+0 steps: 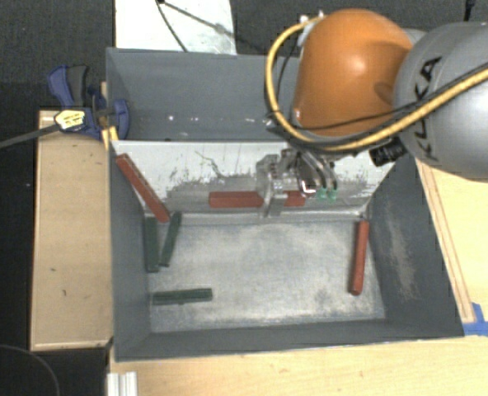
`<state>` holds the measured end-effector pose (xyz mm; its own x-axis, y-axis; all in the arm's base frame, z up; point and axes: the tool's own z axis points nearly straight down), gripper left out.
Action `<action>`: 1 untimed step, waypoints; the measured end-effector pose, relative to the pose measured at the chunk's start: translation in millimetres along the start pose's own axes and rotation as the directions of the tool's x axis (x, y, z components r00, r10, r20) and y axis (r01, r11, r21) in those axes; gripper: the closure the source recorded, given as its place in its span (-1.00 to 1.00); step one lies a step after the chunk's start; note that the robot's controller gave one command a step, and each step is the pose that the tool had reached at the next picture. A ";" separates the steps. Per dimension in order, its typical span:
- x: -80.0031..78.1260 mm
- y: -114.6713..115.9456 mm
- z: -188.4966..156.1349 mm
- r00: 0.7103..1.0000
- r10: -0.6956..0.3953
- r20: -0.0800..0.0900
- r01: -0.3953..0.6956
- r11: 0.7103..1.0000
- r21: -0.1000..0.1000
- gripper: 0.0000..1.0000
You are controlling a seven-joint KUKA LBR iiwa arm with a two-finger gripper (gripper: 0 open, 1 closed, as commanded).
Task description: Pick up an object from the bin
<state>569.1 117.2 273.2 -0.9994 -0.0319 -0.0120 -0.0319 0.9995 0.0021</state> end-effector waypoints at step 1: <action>-17.5 40.8 6.9 0.951 -0.310 -0.005 0.310 0.951 -0.003 1.00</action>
Offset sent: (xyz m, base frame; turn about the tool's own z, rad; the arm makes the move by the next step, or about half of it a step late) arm 0.0152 0.0401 -0.0073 -0.3139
